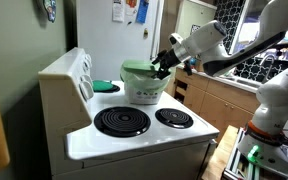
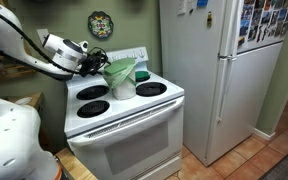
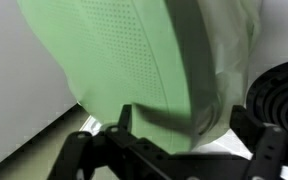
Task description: Open the lid of the waste bin, take the paper towel out of it, then close the lid
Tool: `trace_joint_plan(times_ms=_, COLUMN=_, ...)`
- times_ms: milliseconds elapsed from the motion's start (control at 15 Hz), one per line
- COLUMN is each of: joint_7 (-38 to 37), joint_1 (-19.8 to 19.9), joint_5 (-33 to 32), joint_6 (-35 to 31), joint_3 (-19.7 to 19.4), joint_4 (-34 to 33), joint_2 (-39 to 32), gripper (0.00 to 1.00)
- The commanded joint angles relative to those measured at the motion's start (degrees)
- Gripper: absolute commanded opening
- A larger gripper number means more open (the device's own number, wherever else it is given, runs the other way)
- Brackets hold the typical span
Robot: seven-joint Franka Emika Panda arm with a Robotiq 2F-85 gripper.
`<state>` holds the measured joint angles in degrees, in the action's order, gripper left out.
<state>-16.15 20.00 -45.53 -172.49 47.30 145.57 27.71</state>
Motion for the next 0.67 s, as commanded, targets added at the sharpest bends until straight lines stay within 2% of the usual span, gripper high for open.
trace_joint_plan(times_ms=0, joint_7=-3.1, joint_1=3.9, joint_5=-2.0, joint_6=-2.8, joint_3=3.1, joint_4=1.0, joint_2=2.5, gripper=1.0)
trace_joint_plan(times_ms=600, joint_7=-4.6, joint_1=12.0, joint_5=-1.3, joint_6=-8.1, joint_3=9.2, joint_4=1.2, joint_2=5.7, gripper=1.0)
